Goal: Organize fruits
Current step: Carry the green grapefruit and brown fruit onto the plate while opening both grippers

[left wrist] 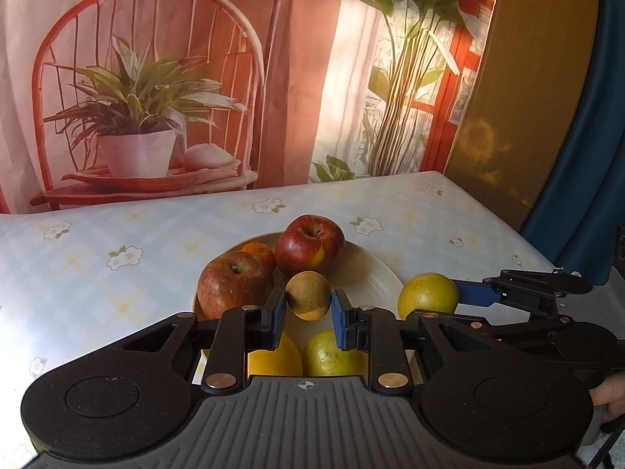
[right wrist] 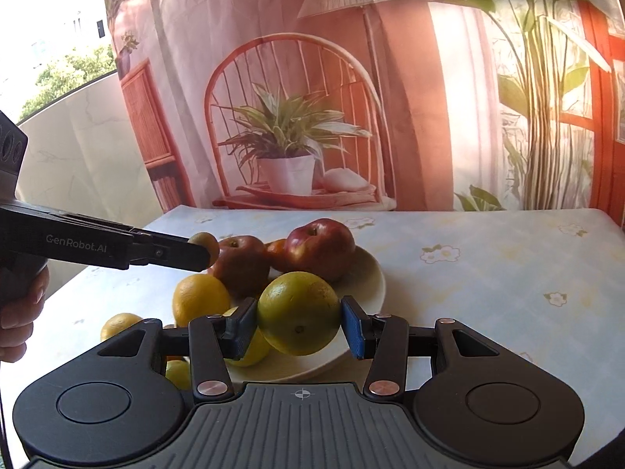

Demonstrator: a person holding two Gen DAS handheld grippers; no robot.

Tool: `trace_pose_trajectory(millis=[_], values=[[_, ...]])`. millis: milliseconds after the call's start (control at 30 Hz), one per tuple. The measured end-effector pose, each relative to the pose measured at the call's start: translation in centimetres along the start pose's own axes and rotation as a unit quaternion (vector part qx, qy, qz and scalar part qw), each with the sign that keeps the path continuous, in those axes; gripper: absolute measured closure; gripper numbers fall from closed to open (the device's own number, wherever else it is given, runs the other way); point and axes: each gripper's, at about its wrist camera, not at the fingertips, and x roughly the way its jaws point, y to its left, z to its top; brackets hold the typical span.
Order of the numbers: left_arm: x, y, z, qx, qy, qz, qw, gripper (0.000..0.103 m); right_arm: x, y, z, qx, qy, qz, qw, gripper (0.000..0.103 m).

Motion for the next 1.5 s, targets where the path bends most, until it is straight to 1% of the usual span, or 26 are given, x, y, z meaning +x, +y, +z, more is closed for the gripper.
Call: trace_pose_trajectory(millis=[133, 267, 533, 667, 767, 900, 1233, 1367, 1500], values=[[2.3, 0.1, 0.2, 0.006, 0.022, 0.003, 0.9997, 0.077, 2.5, -1.6, 0.7, 0.001, 0.009, -0.009, 1.000, 0.060], [3.8, 0.1, 0.6, 0.011, 0.036, 0.005, 0.9993, 0.077, 4.4, -2.2, 1.0, -0.007, 0.017, -0.011, 1.000, 0.060], [5.5, 0.0, 1.0, 0.025, 0.064, 0.005, 0.9976, 0.077, 7.0, -2.2, 1.4, -0.036, 0.032, -0.010, 0.999, 0.060], [6.0, 0.4, 1.0, 0.019, 0.074, 0.007, 0.9971, 0.077, 7.7, -2.0, 1.6, -0.047, 0.039, -0.014, 0.998, 0.060], [6.2, 0.6, 0.8, 0.016, 0.081, 0.004, 0.9966, 0.077, 7.9, -2.0, 1.5, -0.046, 0.044, -0.010, 0.998, 0.060], [6.2, 0.5, 0.7, 0.024, 0.082, 0.007, 0.9963, 0.076, 8.1, -1.9, 1.2, -0.047, 0.052, -0.003, 0.998, 0.060], [6.3, 0.5, 0.9, 0.018, 0.088, 0.006, 0.9960, 0.076, 7.3, -2.2, 1.1, -0.030, 0.045, 0.002, 0.999, 0.060], [5.5, 0.6, 1.0, 0.017, 0.078, 0.006, 0.9968, 0.076, 6.5, -2.0, 1.2, -0.029, 0.039, -0.005, 0.999, 0.059], [3.8, 0.9, 1.4, 0.013, 0.059, 0.005, 0.9982, 0.076, 5.2, -1.9, 1.2, -0.021, 0.029, -0.009, 0.999, 0.059]])
